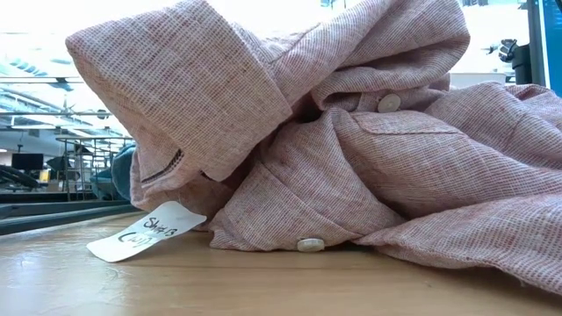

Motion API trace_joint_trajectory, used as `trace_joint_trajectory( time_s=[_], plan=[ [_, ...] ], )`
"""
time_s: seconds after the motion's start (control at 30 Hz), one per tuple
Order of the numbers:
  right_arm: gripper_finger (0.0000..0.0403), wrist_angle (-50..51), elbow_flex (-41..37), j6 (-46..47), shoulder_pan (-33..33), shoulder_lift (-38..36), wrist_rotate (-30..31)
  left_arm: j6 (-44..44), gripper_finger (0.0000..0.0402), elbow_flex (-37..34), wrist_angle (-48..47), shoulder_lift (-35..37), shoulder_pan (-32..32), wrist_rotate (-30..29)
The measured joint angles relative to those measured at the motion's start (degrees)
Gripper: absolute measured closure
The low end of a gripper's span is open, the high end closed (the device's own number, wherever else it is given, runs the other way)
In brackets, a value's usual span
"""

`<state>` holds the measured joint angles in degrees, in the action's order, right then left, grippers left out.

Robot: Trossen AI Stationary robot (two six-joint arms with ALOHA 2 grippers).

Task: Pick & Place Cloths
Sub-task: Put the black boxers into the transparent bin, then put the light pink shirt into the white laundry bin

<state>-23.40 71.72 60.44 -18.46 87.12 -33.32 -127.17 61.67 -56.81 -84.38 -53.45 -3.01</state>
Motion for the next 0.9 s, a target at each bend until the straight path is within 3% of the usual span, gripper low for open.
trace_joint_trajectory(
  time_s=[0.2,0.37,0.77,0.9],
  plan=[
    [0.0261,4.24,-0.07,-0.28,0.02,0.03,0.00,2.84,0.0196,0.00,2.18,1.01,0.00,0.16],
    [0.0261,4.85,-0.07,-5.49,0.02,0.03,0.02,2.92,0.0161,0.12,3.68,5.40,0.00,-0.03],
    [0.0261,4.61,-0.07,-28.95,-1.70,0.03,0.02,6.23,0.0175,0.44,6.09,17.68,0.00,-7.88],
    [0.0261,4.72,-0.07,-32.35,-2.40,-0.32,0.03,9.66,0.0185,0.46,8.62,21.18,0.00,-12.33]
  ],
)
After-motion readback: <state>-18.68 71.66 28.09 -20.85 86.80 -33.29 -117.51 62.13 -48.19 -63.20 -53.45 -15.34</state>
